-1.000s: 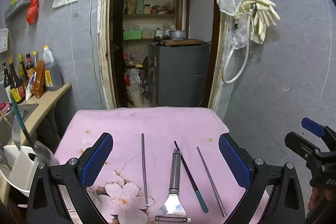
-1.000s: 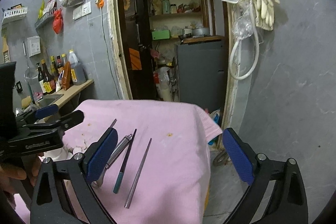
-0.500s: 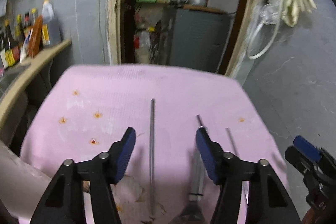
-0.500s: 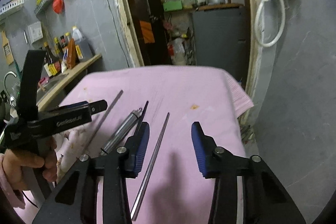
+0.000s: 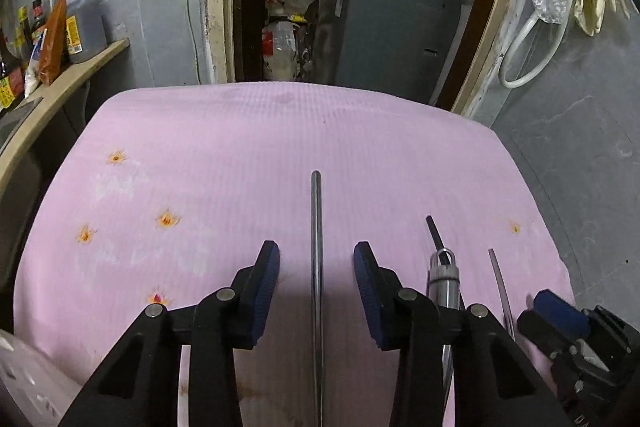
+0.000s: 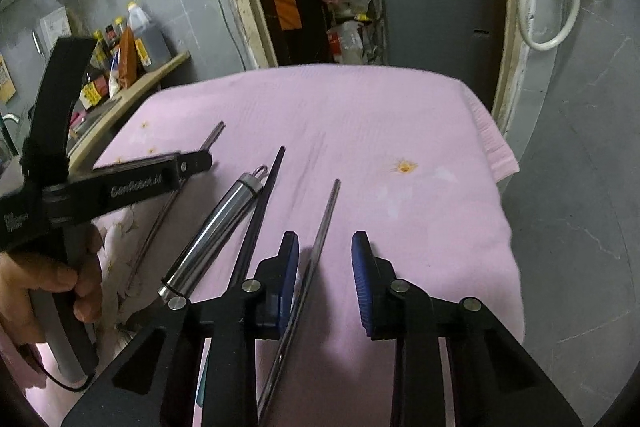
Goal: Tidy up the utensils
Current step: 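Grasp a thin metal rod with the left tool while the right tool grasps another rod, then lift both held rods and carry them over the white caddy, then open the left tool over the caddy while the right tool releases its rod, then move both open tools back to the peeler and teal-handled utensil, then grasp the metal peeler handle with the left tool while the right tool approaches the teal-tipped rod, then close the right tool on the thin teal-tipped rod while the left tool holds the peeler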
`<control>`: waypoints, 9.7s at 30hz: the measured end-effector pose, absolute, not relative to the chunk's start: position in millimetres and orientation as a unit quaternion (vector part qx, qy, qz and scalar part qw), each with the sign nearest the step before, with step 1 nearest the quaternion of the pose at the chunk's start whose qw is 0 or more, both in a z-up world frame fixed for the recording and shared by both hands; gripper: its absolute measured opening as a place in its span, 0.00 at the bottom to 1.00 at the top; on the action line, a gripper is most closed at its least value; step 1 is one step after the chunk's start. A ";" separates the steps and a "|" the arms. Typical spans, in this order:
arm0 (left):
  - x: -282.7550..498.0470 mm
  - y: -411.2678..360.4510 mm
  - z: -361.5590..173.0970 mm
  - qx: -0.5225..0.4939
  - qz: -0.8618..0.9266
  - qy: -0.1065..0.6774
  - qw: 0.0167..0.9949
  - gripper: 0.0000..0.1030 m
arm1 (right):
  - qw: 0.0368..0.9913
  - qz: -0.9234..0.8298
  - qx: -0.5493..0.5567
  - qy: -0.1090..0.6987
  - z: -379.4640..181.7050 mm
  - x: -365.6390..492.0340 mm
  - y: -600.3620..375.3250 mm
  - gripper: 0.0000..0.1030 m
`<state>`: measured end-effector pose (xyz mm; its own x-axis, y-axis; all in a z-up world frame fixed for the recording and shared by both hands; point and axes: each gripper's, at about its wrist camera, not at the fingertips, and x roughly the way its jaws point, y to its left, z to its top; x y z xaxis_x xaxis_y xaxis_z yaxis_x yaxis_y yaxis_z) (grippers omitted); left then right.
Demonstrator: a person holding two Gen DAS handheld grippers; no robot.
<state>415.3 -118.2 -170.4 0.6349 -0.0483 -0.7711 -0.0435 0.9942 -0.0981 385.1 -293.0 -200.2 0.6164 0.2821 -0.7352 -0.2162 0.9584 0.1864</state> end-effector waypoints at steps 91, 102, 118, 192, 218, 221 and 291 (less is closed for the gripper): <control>253.4 128.2 33.1 -0.182 0.052 0.120 0.975 0.06 | 0.931 0.322 0.032 0.168 50.4 259.8 -121.8 0.03; 269.4 132.6 -11.0 -0.185 0.068 0.121 0.973 0.06 | 0.929 0.308 0.001 0.204 5.4 278.5 -85.1 0.03; 253.2 122.7 -35.3 -0.150 0.071 0.143 0.976 0.06 | 0.926 0.288 -0.011 0.244 -24.2 279.4 -74.9 0.04; 243.0 -152.4 -50.6 -0.019 -0.070 0.242 0.968 0.97 | 0.967 0.069 0.008 0.246 -52.5 233.8 -379.6 0.93; 374.2 -152.2 -161.1 -0.035 -0.150 0.413 0.898 0.39 | 0.930 0.147 0.007 0.336 -145.6 319.6 -328.4 0.43; 382.0 -153.4 -168.4 -0.028 -0.151 0.425 0.892 0.35 | 0.928 0.151 0.007 0.342 -149.3 324.2 -326.3 0.43; 348.7 -130.9 -119.8 -0.059 -0.142 0.411 0.899 0.17 | 0.890 0.194 0.071 0.406 -136.1 348.3 -314.6 0.05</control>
